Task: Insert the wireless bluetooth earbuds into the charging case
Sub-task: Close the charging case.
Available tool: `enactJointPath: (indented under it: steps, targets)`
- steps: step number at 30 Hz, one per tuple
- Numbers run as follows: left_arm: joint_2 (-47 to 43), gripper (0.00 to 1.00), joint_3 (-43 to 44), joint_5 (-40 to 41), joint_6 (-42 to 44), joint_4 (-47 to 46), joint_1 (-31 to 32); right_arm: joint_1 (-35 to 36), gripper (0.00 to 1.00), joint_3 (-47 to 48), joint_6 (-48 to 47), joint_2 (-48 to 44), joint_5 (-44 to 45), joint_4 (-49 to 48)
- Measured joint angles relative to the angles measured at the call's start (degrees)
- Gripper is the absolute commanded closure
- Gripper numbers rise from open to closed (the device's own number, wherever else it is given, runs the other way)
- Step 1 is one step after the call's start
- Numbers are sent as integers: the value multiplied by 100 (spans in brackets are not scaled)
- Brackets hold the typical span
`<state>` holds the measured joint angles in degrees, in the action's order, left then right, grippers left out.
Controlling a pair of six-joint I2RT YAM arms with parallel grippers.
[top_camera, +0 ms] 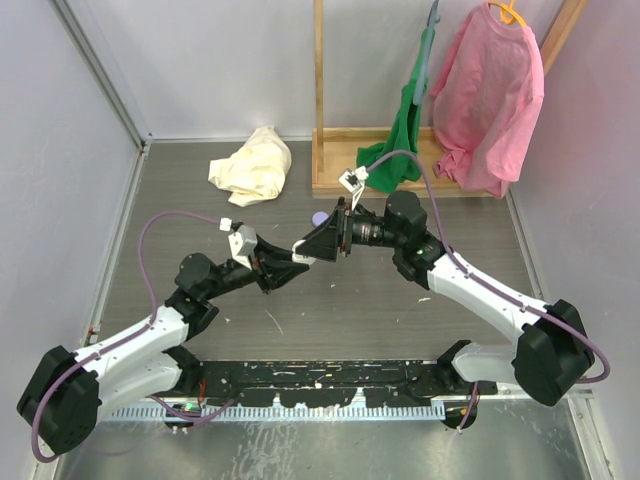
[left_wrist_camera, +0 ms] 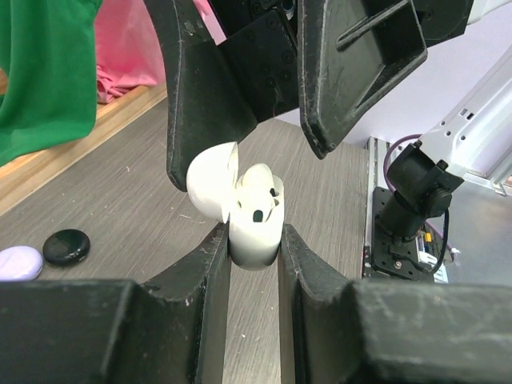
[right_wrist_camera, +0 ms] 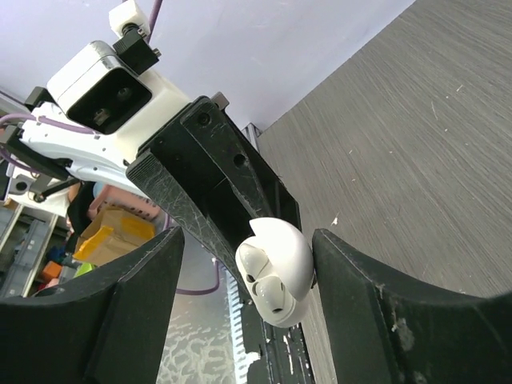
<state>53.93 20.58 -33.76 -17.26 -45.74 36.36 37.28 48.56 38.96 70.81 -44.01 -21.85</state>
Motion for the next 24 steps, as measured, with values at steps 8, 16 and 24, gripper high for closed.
enactJointPath:
  steps: [8, 16, 24]
  targets:
    - [37, 96, 0, 66, -24, 46, 0, -92, 32, 9, 63, -4, -302, -138]
    - [236, 95, 0, 269, -210, 118, 0, -149, 28, 9, -160, -269, -352, 2]
    - [741, 93, 225, 881, -643, 927, 0, -264, 19, -146, -1491, -1102, 1283, 1283]
